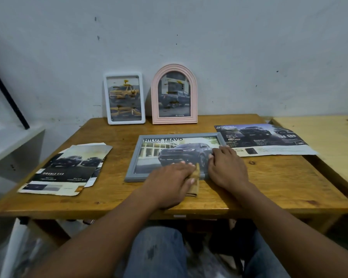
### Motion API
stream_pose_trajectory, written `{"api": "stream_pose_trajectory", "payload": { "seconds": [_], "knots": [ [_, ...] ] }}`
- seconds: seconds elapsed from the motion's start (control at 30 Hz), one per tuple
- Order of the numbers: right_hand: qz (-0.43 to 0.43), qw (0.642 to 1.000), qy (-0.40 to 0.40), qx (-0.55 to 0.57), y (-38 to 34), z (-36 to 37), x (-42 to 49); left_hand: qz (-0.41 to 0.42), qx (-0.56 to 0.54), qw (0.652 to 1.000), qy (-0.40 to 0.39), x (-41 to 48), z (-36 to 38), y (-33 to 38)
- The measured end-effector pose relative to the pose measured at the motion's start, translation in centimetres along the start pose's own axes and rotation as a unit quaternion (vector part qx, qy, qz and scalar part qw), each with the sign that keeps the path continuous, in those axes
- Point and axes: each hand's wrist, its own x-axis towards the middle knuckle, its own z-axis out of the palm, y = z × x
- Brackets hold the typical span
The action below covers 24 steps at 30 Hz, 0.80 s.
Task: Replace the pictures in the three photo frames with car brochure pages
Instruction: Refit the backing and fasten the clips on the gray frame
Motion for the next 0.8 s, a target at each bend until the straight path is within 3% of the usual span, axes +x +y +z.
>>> {"api": "stream_pose_trajectory", "payload": {
  "seconds": [0.27,0.47,0.8],
  "knots": [
    [-0.009,1.000,-0.012,-0.026,-0.2,-0.1,-0.2,-0.115,0.074,0.990,0.020,-4.7,-1.3,-5.3],
    [-0.020,0.999,-0.014,-0.034,-0.4,-0.5,-0.4,-0.142,0.116,0.983,0.014,-5.6,-1.3,-6.7],
    [-0.060,0.996,-0.031,-0.056,0.0,-0.7,-0.1,-0.238,-0.032,0.970,-0.036,-3.4,-1.5,-7.4]
  ]
}}
